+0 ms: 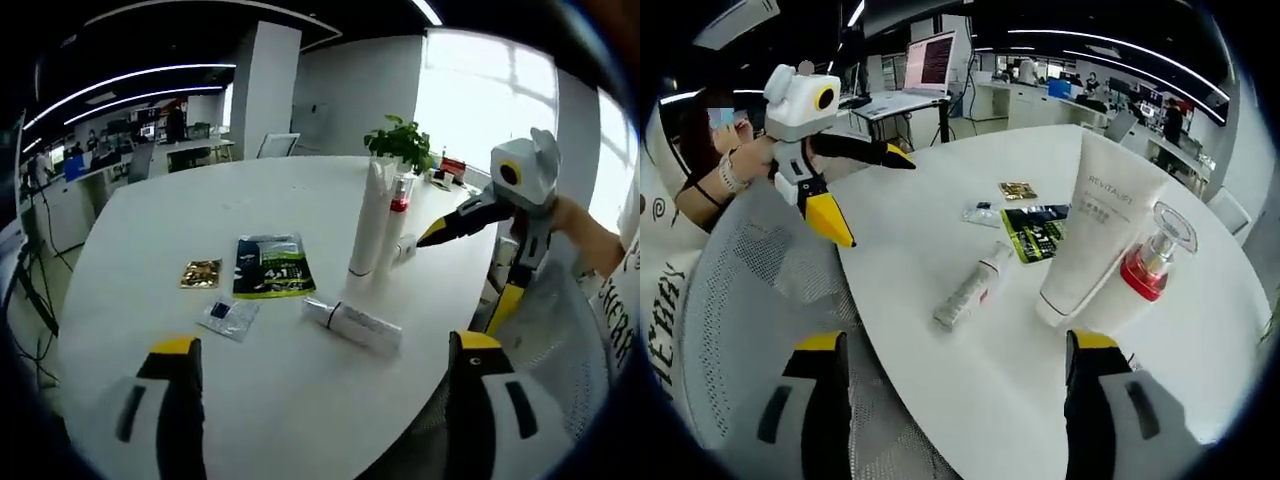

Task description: Arrange the skincare products in the storage area until every visible bottle or jar stands upright without overlapping.

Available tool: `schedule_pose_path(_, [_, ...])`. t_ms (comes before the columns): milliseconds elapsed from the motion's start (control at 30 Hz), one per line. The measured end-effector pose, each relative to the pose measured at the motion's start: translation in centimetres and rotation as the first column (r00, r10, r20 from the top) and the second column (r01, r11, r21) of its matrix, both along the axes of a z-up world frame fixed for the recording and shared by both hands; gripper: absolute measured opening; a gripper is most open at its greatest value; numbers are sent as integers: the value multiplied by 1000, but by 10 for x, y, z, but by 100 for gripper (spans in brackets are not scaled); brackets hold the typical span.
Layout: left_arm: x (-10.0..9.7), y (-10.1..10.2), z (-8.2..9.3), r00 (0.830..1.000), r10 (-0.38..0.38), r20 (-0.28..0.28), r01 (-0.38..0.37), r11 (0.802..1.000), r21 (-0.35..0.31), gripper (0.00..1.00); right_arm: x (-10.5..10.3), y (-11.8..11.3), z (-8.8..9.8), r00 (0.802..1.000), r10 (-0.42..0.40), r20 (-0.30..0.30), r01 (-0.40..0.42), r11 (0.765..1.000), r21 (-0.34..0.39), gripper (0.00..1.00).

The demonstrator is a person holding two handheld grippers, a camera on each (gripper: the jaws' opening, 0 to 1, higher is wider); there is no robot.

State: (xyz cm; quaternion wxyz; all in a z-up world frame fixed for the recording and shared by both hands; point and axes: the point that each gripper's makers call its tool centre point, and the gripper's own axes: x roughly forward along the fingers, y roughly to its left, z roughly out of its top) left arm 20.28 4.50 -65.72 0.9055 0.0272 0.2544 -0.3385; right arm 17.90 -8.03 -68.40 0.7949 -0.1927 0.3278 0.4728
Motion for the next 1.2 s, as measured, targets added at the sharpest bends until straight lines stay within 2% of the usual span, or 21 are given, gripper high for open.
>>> schedule_pose_path(133, [3, 2, 6, 999, 17, 43, -17, 1000, 3, 99, 0, 13, -6, 1000, 15, -14, -15, 1000, 0, 84])
schedule_pose_path(567, [1, -2, 8, 999, 9, 39, -7, 999, -36, 99, 11, 34, -33, 997, 37, -69, -42, 997, -62, 67])
schedule_pose_path(733, [1, -1, 5, 999, -1, 35, 2, 999, -36, 99, 10, 47, -47, 991, 74, -109, -83, 993, -79, 62])
schedule_pose_path(967, [3, 0, 3, 1000, -5, 29, 6, 999, -45, 99, 24, 58, -58, 991, 67, -117, -78, 993, -93, 51])
schedule_pose_path(1067, [2, 0, -1, 1000, -15, 24, 15, 999, -29, 99, 31, 59, -60, 993, 57, -106, -69, 991, -111, 46])
schedule_pose_path(1200, [-1, -3, -3, 999, -31, 11, 31, 999, -25, 99, 37, 56, -69, 994, 59, -97, -76, 981, -176, 41])
